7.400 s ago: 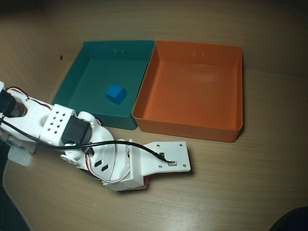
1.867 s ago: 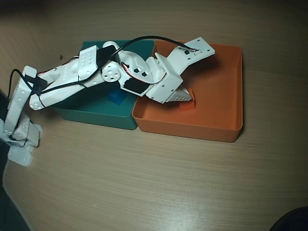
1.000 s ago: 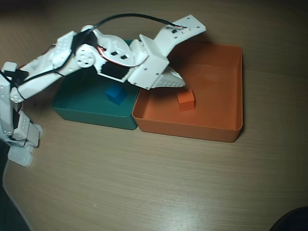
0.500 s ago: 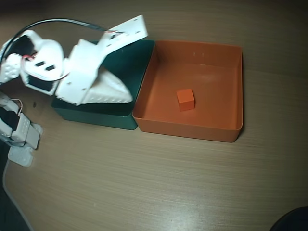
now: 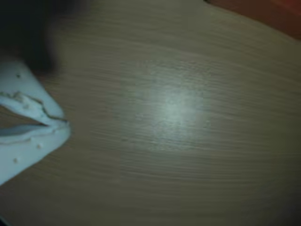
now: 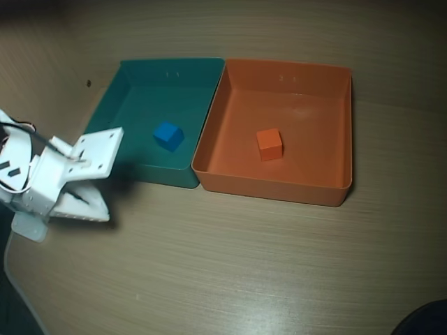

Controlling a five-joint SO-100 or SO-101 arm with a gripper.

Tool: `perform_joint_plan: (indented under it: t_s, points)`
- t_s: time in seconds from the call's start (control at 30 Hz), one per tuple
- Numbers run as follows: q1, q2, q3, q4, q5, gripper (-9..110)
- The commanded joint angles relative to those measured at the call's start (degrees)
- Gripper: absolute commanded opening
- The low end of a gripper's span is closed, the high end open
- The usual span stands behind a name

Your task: Grasp a cube and put it in the box.

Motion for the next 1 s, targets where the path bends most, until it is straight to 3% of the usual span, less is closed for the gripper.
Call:
perform_joint_plan:
  t_s: [0.0,0.4,0.8,0.97]
  points:
    - [0.4,10.8,6.5,-0.7,-0.3,-5]
    - [0.4,43.6,34.0,-0.7,-0.3,-5]
    - [0.4,43.9,42.1,0.9,0.2,-5]
    - [0.4,43.9,42.1,8.3,0.5,-5]
